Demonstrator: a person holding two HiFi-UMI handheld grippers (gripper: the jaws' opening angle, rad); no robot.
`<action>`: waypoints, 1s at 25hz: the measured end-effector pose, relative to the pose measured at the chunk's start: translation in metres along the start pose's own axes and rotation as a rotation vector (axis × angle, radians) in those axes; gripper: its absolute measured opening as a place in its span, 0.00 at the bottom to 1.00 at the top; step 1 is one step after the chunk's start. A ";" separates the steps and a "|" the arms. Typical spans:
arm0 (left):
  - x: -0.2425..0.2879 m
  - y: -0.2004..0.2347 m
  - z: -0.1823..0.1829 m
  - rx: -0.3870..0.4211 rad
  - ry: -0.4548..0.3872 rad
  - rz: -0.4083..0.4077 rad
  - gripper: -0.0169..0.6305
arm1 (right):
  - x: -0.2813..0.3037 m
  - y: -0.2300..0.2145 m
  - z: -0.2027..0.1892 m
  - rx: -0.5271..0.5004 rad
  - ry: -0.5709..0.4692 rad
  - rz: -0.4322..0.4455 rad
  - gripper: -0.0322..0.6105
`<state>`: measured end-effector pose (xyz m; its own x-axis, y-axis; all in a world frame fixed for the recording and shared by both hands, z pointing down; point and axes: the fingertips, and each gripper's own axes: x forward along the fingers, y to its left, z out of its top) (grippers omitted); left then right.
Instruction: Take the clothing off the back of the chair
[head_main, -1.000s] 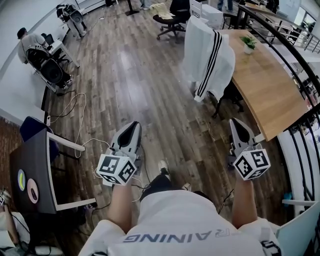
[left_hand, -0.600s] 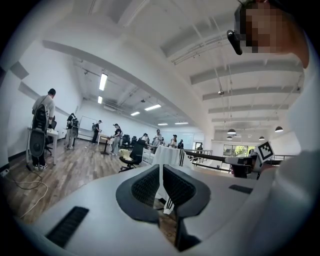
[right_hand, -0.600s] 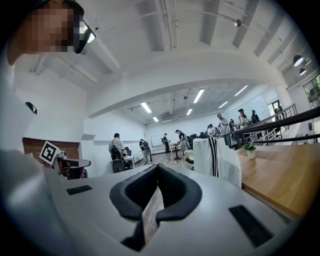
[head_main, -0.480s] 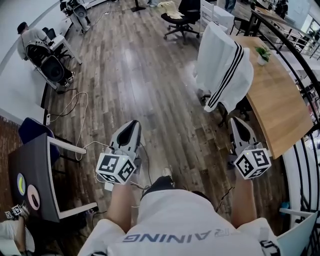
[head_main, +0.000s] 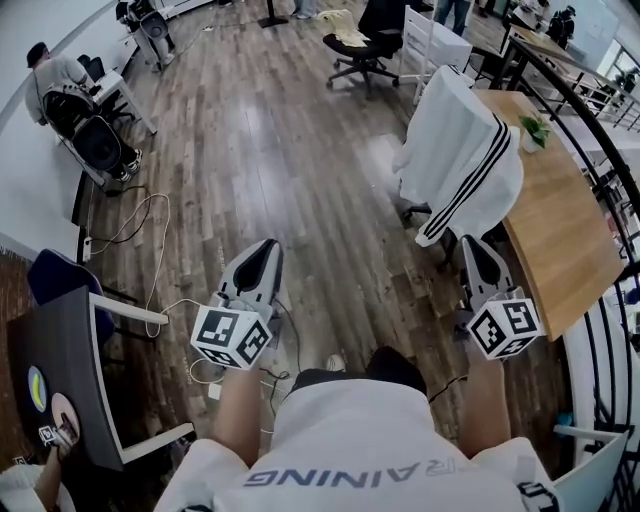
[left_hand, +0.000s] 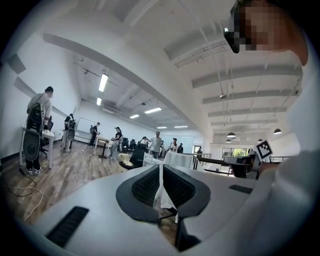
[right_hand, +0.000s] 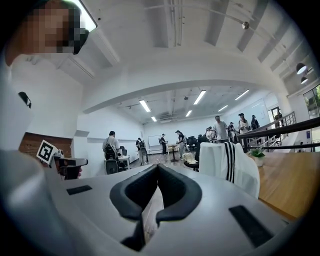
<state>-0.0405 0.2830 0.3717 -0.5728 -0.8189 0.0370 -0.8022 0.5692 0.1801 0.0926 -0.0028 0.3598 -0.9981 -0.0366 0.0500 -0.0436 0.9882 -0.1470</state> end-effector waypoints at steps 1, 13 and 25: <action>0.002 0.005 0.000 -0.001 0.001 0.001 0.10 | 0.007 0.001 0.001 -0.002 0.001 0.001 0.09; 0.059 0.079 0.002 -0.020 0.029 0.064 0.10 | 0.120 -0.012 -0.007 0.016 0.049 0.047 0.09; 0.220 0.108 0.018 -0.014 0.058 0.039 0.10 | 0.231 -0.114 0.008 0.029 0.067 -0.016 0.09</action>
<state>-0.2561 0.1656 0.3820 -0.5925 -0.7992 0.1010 -0.7767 0.6001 0.1915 -0.1333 -0.1250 0.3802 -0.9921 -0.0415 0.1181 -0.0619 0.9827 -0.1745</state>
